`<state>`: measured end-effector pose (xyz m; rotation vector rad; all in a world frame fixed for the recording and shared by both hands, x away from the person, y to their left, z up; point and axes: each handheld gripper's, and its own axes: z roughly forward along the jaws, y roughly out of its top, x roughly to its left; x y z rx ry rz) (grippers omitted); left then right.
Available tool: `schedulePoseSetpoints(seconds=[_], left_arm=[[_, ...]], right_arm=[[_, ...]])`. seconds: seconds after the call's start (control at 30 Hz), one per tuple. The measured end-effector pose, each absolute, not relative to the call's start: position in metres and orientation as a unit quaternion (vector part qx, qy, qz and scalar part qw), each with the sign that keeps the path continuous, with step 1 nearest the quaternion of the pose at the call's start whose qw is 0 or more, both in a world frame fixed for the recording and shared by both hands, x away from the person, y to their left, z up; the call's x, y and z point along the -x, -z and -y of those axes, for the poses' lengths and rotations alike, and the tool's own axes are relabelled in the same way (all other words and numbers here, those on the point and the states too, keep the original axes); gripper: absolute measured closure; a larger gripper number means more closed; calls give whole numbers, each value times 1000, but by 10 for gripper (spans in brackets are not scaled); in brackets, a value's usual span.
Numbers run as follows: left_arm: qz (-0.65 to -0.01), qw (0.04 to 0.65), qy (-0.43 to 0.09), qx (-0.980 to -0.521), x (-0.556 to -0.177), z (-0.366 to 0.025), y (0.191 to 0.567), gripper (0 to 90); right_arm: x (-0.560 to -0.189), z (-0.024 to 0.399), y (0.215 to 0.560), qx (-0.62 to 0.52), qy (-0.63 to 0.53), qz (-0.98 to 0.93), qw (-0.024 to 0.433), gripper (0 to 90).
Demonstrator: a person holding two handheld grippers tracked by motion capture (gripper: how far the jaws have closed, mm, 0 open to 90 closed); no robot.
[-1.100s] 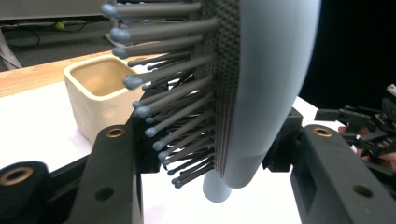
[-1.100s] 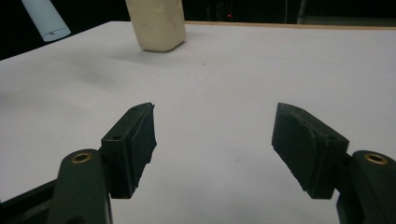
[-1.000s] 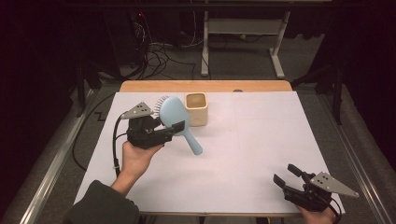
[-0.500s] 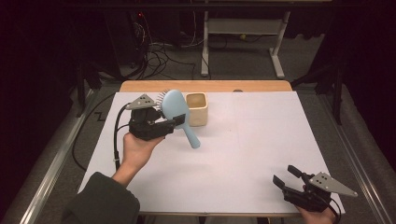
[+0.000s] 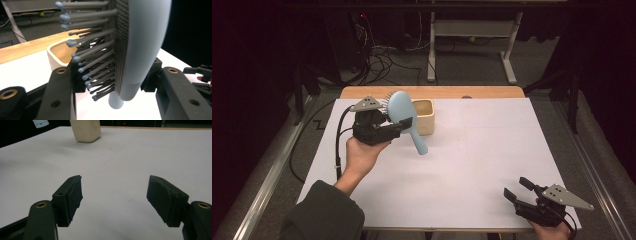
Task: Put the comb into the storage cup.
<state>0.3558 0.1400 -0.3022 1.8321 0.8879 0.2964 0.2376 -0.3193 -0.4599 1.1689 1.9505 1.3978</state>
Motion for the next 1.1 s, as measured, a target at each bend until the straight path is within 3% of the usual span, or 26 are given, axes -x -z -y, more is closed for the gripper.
schedulePoseSetpoints(seconds=[1.1], left_arm=[[-398,509,-133,-751,-386,-142,294,515]], right_arm=[[-238,320,460,-430,-506,-709,237,288]])
